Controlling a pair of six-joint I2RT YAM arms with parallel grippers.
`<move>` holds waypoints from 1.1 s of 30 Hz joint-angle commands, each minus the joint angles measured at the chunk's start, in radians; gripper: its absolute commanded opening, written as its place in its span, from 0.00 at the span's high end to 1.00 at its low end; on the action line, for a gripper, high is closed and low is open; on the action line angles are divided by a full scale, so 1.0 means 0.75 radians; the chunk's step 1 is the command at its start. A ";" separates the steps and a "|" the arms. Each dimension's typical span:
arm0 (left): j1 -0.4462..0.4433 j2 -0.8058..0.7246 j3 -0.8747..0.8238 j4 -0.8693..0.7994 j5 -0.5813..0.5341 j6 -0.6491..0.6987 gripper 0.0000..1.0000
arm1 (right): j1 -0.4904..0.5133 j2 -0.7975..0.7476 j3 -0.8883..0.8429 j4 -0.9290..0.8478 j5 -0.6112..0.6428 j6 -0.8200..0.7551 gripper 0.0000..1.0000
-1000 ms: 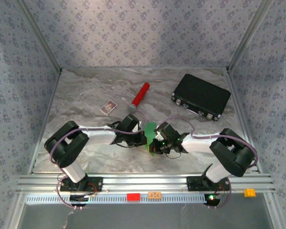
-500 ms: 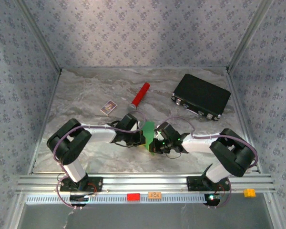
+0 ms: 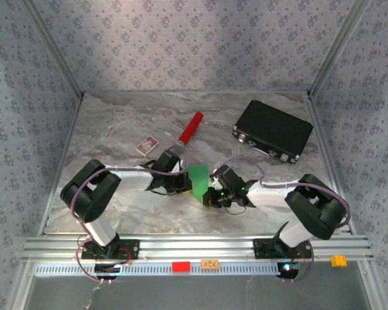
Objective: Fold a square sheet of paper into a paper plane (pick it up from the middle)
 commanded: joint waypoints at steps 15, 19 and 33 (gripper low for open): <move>0.122 -0.062 -0.082 -0.024 -0.104 0.069 0.96 | -0.022 0.009 -0.055 -0.203 0.024 -0.049 1.00; 0.121 -0.120 -0.084 -0.038 -0.116 0.071 0.96 | -0.025 0.002 -0.051 -0.211 0.020 -0.051 1.00; 0.004 -0.209 -0.050 -0.011 -0.048 0.036 0.91 | -0.031 -0.009 -0.037 -0.214 0.012 -0.056 1.00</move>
